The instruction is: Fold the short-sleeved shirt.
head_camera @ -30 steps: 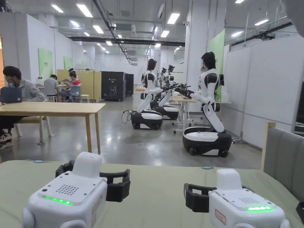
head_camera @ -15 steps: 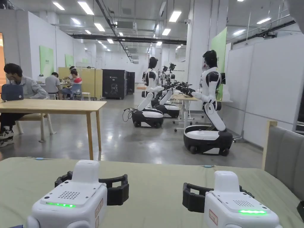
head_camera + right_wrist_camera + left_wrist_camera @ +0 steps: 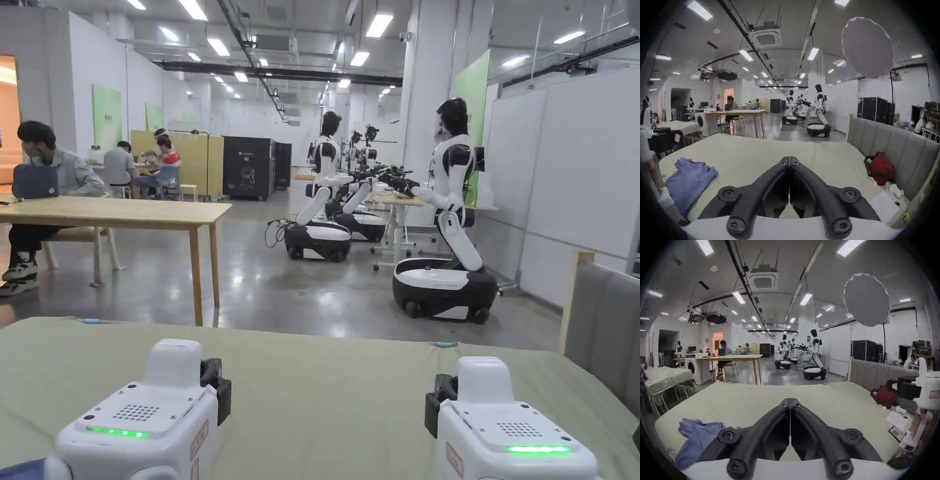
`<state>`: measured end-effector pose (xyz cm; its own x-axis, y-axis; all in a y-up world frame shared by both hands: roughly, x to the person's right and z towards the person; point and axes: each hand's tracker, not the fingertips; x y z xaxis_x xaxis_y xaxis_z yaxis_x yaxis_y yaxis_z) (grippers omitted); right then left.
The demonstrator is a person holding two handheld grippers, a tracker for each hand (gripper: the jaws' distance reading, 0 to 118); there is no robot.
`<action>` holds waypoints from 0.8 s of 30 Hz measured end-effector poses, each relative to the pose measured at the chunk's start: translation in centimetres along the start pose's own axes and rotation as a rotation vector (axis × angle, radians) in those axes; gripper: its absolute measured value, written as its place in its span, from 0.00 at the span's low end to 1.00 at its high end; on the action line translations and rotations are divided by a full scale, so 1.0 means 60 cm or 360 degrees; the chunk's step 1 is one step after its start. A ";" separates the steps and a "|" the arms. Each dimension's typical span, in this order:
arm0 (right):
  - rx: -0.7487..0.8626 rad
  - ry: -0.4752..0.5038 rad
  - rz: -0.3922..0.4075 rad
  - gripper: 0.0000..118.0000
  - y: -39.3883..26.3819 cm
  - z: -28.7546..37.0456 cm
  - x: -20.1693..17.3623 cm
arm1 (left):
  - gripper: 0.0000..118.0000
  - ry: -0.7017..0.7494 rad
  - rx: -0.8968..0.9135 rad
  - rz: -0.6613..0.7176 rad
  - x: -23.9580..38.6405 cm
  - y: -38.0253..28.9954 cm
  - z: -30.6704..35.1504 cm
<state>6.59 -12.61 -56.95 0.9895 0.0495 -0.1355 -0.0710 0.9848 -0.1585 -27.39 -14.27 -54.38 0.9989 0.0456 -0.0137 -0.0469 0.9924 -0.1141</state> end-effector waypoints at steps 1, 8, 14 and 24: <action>0.0000 0.0044 0.0008 0.01 -0.005 0.001 -0.008 | 0.00 0.0018 -0.0010 0.0033 -0.011 -0.004 0.003; -0.0030 0.0375 0.0070 0.01 -0.016 -0.016 -0.149 | 0.00 0.0273 -0.0134 0.0100 -0.094 -0.036 0.069; -0.0127 0.0733 0.0044 0.01 -0.043 -0.046 -0.302 | 0.00 0.0835 -0.0625 0.0263 -0.261 -0.090 0.117; -0.0210 0.0778 0.0121 0.01 -0.094 -0.084 -0.369 | 0.00 0.0794 -0.0924 0.0348 -0.371 -0.186 0.040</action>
<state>-15.52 -20.13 -57.98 0.8086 0.0052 -0.5883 -0.1869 0.9504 -0.2485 -49.09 -26.07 -50.44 0.8514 0.0395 -0.5230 -0.3754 0.7423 -0.5551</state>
